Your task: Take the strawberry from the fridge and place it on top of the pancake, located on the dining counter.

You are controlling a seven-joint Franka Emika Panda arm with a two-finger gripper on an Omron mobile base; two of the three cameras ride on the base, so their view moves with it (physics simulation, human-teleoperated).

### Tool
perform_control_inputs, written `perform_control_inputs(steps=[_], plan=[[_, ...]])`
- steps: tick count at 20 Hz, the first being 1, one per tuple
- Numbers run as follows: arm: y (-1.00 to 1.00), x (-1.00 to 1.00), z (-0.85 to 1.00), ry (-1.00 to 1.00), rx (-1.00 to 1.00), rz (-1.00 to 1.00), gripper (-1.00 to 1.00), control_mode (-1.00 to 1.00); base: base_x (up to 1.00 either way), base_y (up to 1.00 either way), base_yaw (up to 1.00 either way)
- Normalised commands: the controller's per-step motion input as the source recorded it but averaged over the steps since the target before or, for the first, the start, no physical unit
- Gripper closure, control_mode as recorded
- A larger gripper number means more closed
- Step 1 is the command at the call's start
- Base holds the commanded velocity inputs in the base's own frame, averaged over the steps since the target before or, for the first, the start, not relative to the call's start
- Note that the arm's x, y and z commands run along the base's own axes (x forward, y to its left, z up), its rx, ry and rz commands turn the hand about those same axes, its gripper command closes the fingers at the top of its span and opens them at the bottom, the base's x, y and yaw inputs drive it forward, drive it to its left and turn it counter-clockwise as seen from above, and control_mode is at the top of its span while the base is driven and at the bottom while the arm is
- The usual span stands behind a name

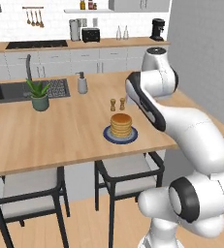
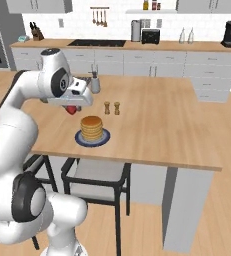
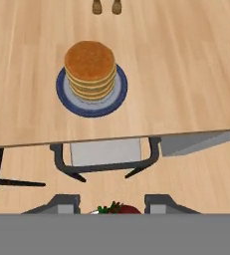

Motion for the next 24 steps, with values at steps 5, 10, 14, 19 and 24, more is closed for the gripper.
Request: perform_control_inputs(steps=[5,10,14,19,24], plan=[[0.0,0.29,-0.7,0.03,0.06,0.08,1.0,-1.0,0.0,0.0,0.0],[0.01,0.31,-0.57,0.0,0.0,0.14,1.0,-1.0,0.0,0.0,0.0],[0.01,0.54,-0.18,0.0,0.0,0.22,1.0,-1.0,0.0,0.0,0.0],[0.03,0.48,-0.19,0.0,0.0,0.27,1.0,-1.0,0.0,0.0,0.0],[0.12,0.54,-0.38,0.0,-0.04,0.24,1.0,-1.0,0.0,0.0,0.0]])
